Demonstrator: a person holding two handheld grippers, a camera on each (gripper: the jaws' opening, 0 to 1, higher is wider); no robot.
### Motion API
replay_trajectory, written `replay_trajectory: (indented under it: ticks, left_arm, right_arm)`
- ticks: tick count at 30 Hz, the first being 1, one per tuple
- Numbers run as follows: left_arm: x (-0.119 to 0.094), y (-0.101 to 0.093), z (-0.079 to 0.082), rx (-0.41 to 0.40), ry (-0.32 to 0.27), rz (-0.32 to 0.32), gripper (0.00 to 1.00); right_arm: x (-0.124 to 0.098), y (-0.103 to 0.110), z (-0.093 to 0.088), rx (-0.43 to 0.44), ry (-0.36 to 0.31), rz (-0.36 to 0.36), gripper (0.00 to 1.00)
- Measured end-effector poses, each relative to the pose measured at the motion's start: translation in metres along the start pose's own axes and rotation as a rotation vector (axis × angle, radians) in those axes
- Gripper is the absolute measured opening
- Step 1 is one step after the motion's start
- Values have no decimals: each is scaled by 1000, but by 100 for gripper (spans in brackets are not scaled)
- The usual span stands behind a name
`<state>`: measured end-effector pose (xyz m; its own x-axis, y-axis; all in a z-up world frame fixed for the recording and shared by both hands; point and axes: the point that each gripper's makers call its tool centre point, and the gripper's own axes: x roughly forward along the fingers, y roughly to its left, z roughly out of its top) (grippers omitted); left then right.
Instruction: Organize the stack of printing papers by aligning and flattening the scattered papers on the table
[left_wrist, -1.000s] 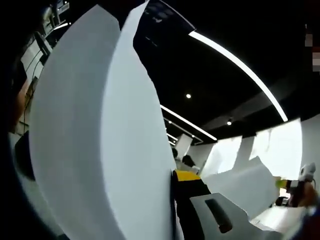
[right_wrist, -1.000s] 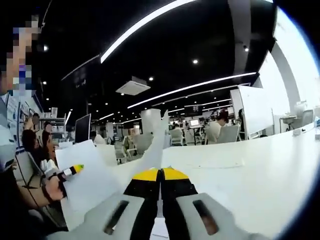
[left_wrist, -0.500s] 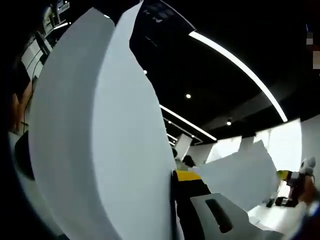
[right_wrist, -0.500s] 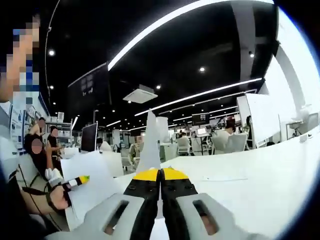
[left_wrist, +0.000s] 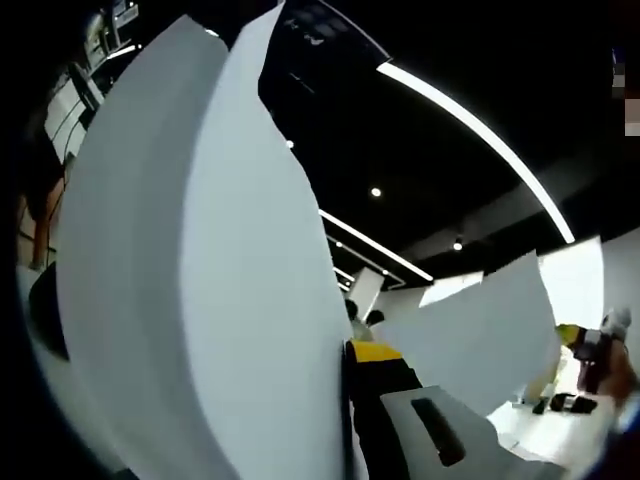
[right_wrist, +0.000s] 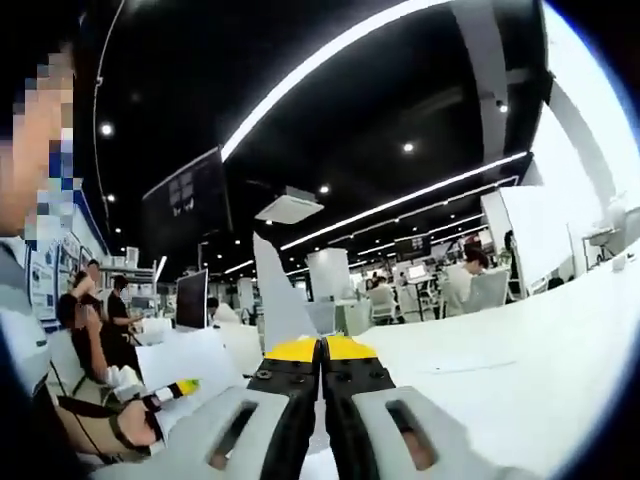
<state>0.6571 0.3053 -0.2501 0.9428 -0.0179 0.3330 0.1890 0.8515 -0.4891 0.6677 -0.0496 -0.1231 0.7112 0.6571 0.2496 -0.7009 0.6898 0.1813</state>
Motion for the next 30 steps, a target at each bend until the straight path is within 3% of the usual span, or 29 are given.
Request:
replay_trajectory:
  ticks: [10, 30]
  left_arm:
    - [0, 0, 1, 0, 0, 4, 8]
    - [0, 2, 1, -4, -1, 6, 8]
  right_arm:
    - [10, 10, 17, 81, -61, 53, 0]
    - [33, 34, 66, -36, -169, 97, 0]
